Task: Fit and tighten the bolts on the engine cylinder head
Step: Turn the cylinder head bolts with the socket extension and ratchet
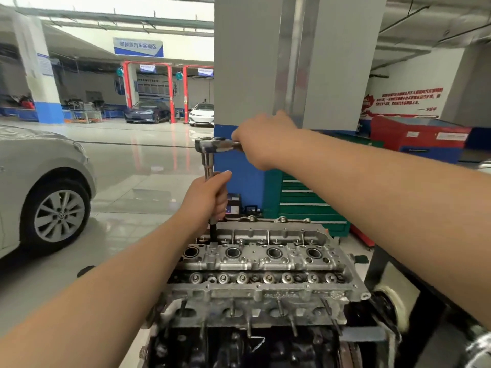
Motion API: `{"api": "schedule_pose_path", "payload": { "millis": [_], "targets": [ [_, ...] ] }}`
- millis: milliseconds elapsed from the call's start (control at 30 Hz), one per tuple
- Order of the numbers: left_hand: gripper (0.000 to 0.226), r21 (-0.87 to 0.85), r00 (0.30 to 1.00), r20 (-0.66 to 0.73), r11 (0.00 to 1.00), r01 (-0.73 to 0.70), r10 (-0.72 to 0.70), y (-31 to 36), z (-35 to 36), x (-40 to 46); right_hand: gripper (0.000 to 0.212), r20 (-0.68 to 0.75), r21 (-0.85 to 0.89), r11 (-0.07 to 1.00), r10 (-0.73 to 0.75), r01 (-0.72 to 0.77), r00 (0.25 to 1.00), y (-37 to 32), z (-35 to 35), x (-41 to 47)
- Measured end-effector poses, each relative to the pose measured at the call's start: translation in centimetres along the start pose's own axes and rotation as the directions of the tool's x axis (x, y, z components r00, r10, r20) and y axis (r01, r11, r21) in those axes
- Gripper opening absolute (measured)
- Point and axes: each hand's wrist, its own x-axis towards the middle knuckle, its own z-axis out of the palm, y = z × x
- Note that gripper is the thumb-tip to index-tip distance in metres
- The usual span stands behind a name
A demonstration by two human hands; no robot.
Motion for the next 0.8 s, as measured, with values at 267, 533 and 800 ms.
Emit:
{"api": "schedule_pose_path", "payload": {
  "millis": [267, 533, 800],
  "targets": [
    [0.039, 0.235, 0.911, -0.374, 0.968, -0.089, 0.175, 0.2, 2.3, -1.0, 0.012, -0.022, 0.09, 0.995, 0.048, -0.046, 0.999, -0.5, 2.9, 2.4],
    [0.047, 0.101, 0.928, -0.371, 0.995, -0.009, 0.046, 1.0, 2.6, 0.7, 0.02, -0.032, -0.109, 0.994, -0.008, 0.004, 0.999, -1.5, 0.8, 1.3],
    [0.058, 0.106, 0.997, 0.067, 0.994, 0.039, -0.046, 1.7, 1.1, -0.4, 0.01, -0.009, 0.271, 0.958, -0.097, 0.095, 0.995, -0.1, 3.5, 3.3]
  ]
}}
